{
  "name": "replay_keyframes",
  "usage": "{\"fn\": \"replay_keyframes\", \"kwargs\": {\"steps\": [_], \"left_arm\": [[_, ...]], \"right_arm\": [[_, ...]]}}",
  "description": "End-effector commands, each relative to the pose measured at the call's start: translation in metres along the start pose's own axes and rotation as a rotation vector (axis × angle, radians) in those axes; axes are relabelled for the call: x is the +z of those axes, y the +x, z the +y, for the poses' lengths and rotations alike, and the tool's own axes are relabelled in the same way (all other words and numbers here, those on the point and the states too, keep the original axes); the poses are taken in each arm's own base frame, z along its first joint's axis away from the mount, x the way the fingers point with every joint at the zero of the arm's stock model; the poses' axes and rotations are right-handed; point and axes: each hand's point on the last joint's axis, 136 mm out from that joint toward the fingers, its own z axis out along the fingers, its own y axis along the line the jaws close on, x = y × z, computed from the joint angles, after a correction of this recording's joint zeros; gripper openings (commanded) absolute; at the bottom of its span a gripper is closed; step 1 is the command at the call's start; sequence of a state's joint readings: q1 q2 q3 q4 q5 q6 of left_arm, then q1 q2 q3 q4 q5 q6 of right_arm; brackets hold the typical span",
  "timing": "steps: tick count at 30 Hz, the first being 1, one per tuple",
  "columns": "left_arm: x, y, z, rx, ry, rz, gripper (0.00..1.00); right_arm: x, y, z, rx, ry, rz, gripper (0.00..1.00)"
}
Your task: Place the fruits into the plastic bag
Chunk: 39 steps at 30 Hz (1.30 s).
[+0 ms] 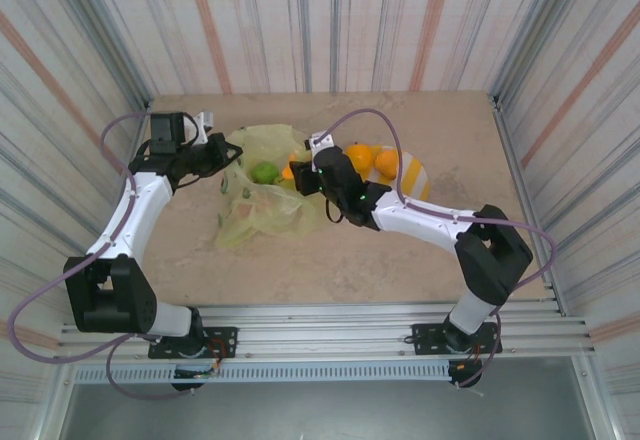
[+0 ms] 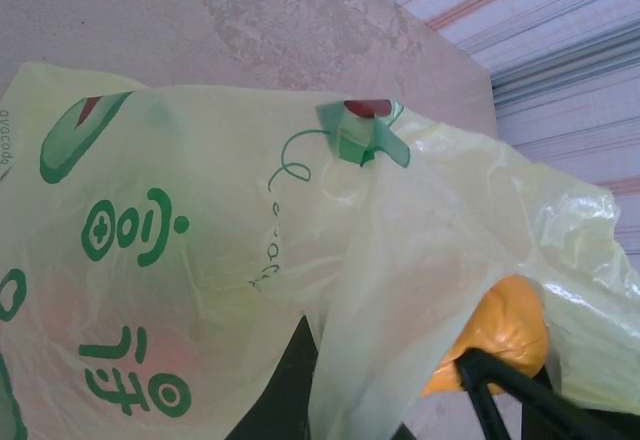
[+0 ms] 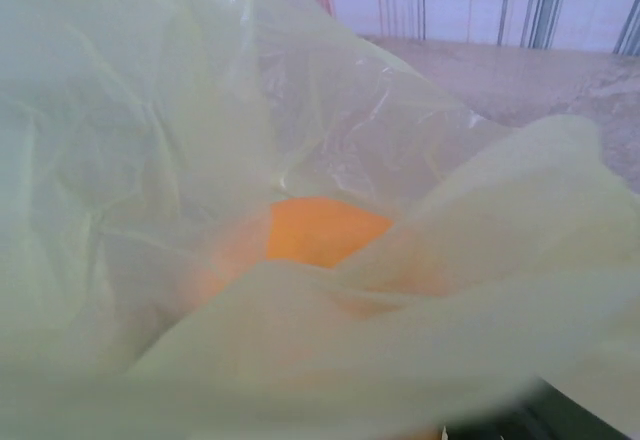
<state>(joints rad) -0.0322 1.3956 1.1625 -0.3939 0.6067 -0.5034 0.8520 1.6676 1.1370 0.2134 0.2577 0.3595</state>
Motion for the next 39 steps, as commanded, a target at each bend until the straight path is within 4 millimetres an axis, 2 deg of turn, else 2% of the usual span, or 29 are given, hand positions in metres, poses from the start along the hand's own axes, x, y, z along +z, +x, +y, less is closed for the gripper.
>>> {"fn": "replay_keyframes", "kwargs": {"steps": [1,3,9,16,21,27,31,39], "left_arm": [[-0.003,0.002,-0.003,-0.01,0.021,-0.002,0.0],[-0.004,0.002,-0.003,-0.008,0.021,-0.002,0.0],[-0.003,0.003,-0.005,-0.002,0.022,-0.001,0.0],[-0.003,0.003,-0.004,-0.002,0.021,-0.001,0.0],[-0.003,0.003,-0.004,-0.005,0.02,-0.001,0.0],[-0.003,0.003,-0.004,-0.003,0.019,-0.001,0.0],[-0.003,0.003,-0.004,-0.004,0.018,-0.001,0.0],[-0.004,0.001,-0.002,-0.006,0.015,-0.007,0.0]], "right_arm": [[0.007,-0.004,0.007,0.077,-0.022,-0.019,0.5],[0.018,-0.003,0.01,0.09,-0.006,-0.014,0.5],[0.053,0.029,0.035,0.069,-0.032,0.087,0.5],[0.064,0.061,0.07,0.099,-0.197,0.21,0.56],[0.06,0.063,0.074,0.112,-0.254,0.245,0.69],[0.045,0.048,0.061,0.124,-0.259,0.233,0.85],[0.029,0.039,0.048,0.134,-0.248,0.215,0.86],[-0.009,0.052,0.022,0.134,-0.212,0.233,0.84]]}}
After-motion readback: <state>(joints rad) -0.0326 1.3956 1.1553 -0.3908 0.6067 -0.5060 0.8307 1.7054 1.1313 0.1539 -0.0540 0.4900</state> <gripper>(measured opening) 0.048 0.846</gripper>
